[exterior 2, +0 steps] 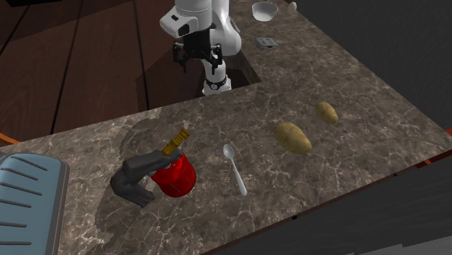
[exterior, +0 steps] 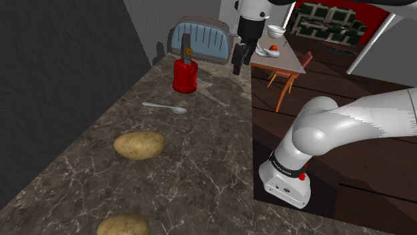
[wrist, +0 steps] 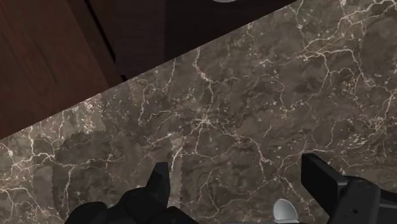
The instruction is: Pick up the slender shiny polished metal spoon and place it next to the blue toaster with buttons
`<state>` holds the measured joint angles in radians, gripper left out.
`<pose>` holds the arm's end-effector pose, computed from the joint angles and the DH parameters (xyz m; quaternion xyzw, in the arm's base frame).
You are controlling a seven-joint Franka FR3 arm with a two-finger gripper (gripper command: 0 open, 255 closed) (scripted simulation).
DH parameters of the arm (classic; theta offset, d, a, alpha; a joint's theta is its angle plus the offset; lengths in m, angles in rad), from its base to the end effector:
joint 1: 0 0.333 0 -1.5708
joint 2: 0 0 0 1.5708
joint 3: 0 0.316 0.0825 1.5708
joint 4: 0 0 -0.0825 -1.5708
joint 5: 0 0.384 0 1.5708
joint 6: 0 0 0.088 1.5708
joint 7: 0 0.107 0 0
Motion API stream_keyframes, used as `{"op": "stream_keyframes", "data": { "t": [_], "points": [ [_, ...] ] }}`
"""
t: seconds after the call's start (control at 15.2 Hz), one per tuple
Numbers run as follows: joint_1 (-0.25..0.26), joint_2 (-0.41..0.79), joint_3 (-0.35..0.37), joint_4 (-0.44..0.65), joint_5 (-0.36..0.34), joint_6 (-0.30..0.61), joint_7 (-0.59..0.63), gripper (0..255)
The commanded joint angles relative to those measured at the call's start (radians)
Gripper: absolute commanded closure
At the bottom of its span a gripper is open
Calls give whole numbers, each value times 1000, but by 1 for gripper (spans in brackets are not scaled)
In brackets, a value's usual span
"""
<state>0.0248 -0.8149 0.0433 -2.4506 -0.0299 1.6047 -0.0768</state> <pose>0.2993 0.0203 0.5574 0.9972 0.0661 -0.0161 0.0305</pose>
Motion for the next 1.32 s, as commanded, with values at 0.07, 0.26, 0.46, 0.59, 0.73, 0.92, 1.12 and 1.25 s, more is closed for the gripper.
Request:
{"op": "stream_keyframes", "data": {
  "t": [0.07,0.26,0.46,0.59,0.73,0.92,1.12,1.25],
  "points": [
    [5,18,2,-13,9,40,2,0],
    [20,82,8,-44,36,162,5,0],
    [36,158,16,-63,63,284,5,0],
    [47,214,21,-67,81,364,3,0],
    [59,275,26,-65,99,442,-1,0],
    [76,373,34,-52,126,554,-9,0],
    [94,476,43,-24,154,659,-20,0],
    [106,546,48,1,173,723,-29,0]
  ]
}}
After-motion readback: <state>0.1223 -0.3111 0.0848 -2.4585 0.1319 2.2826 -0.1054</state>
